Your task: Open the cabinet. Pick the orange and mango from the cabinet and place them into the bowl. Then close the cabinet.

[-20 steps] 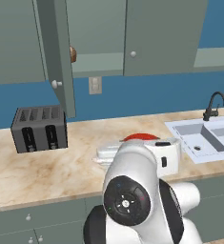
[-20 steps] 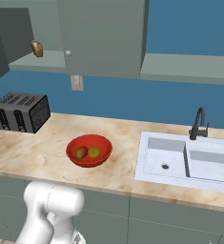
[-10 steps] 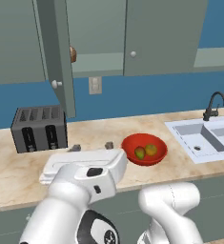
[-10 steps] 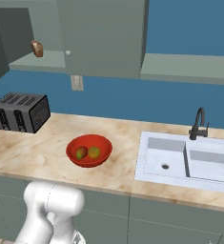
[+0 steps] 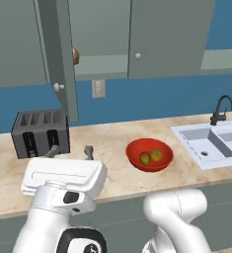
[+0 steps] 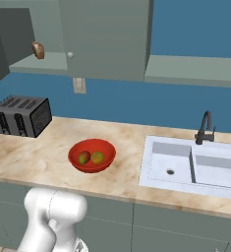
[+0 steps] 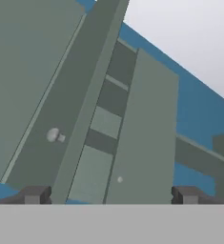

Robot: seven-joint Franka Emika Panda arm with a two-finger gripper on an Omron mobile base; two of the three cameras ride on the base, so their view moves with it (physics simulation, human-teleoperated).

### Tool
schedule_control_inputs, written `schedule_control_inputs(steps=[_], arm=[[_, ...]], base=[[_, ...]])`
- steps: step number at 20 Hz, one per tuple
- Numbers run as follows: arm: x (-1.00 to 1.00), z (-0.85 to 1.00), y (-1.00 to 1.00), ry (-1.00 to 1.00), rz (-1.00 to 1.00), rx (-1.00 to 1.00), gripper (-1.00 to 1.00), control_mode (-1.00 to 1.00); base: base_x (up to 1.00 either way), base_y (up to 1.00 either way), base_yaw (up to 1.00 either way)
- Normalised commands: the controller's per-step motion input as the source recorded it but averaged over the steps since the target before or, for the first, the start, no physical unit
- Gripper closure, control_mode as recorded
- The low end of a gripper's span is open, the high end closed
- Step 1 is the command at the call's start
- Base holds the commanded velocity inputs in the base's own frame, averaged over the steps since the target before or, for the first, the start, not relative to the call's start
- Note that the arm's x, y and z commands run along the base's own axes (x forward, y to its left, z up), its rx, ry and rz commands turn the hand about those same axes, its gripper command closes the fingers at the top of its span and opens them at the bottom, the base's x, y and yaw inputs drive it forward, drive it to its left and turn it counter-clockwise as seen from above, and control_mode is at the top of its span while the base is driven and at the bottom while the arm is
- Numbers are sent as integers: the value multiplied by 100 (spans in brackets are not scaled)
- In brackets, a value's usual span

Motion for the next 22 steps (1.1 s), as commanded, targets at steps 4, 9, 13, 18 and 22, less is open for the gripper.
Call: schedule_control_inputs(steps=[4,9,13,18,22], arm=[[63,16,47,-14,-5,-12,-100,-100],[56,16,74,-7,-14,-4,-100,-100],[61,14,68,-8,-15,-5,-100,-100],[81,5,40,-3,-16,-1,-100,-100],[99,0,2,5,-8,-1,-100,-100]], base=[[0,0,0],[0,0,0],[0,0,0],[0,0,0],[0,0,0]])
